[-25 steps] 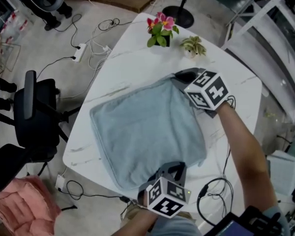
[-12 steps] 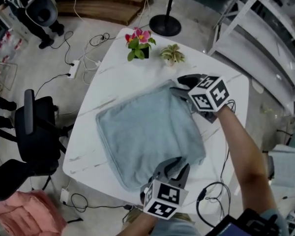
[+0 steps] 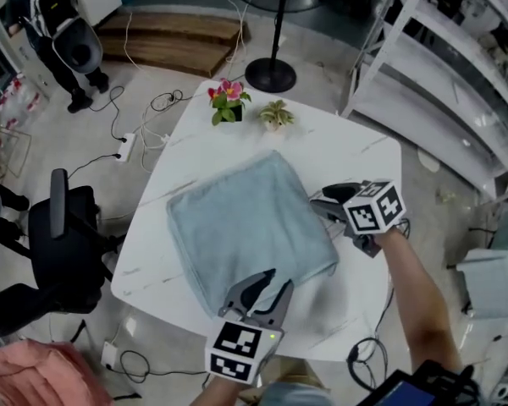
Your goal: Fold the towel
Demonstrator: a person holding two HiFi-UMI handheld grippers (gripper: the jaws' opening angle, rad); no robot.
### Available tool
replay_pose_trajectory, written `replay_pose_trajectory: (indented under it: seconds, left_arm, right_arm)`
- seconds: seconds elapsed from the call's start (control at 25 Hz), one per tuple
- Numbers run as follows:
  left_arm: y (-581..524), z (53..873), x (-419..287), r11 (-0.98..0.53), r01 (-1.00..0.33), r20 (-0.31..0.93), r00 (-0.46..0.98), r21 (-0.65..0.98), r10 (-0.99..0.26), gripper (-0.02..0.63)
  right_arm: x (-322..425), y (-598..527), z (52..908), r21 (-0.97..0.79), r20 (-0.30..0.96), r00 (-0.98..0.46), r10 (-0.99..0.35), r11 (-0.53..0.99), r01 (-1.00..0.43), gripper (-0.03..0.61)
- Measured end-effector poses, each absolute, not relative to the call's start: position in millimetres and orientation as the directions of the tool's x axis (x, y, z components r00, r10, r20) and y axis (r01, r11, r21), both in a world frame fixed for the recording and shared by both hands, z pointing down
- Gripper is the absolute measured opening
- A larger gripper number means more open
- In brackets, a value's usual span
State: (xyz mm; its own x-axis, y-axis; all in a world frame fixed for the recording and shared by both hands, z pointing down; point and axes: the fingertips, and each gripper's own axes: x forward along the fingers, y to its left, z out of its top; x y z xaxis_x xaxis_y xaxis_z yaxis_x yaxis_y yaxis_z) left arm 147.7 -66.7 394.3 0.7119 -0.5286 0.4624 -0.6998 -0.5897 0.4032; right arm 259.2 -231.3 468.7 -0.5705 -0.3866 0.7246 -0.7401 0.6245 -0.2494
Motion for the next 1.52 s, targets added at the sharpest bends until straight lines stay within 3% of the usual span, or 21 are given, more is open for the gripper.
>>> replay_pose_trajectory:
  seconds: [0.28,0.32,0.4,0.48,0.76,1.04,1.28,1.52]
  left_arm:
    - [-33,412,126,-0.535,-0.735,0.474,0.677,0.415,-0.563,0.094]
    - [-30,412,122,-0.528,-0.741,0.473,0.672,0.415,-0.570,0.094]
    - [-24,412,113,-0.514,-0.752,0.475,0.660,0.414,-0.583,0.092]
    - [-17,408,100,-0.500,-0.764,0.474,0.645,0.408,-0.599,0.092]
    - [4,372,50,-0.459,-0.801,0.422,0.594,0.385,-0.684,0.092]
    - [28,337,10,-0.425,-0.821,0.341,0.552,0.381,-0.761,0.092]
    - [53,340,-16,-0.376,-0.832,0.346,0.522,0.407,-0.780,0.092]
    - [71,384,-41,-0.303,-0.840,0.405,0.494,0.450,-0.769,0.093]
  right_arm:
    - [257,-195,513,-0.322,0.755,-0.559,-0.343,0.549,-0.772,0.199]
    - [255,-195,516,-0.325,0.757,-0.559,-0.339,0.547,-0.772,0.183]
    - [249,-195,519,-0.323,0.756,-0.560,-0.339,0.551,-0.769,0.064]
    - [242,-196,514,-0.305,0.754,-0.550,-0.359,0.550,-0.777,0.051]
    - [183,-187,432,-0.179,0.722,-0.552,-0.418,0.658,-0.732,0.048]
    - [65,-155,370,0.039,0.724,-0.561,-0.401,0.836,-0.548,0.046]
    - [-19,-101,407,0.094,0.776,-0.556,-0.297,0.927,-0.364,0.048]
    - [-47,-78,488,0.042,0.814,-0.532,-0.235,0.936,-0.349,0.048]
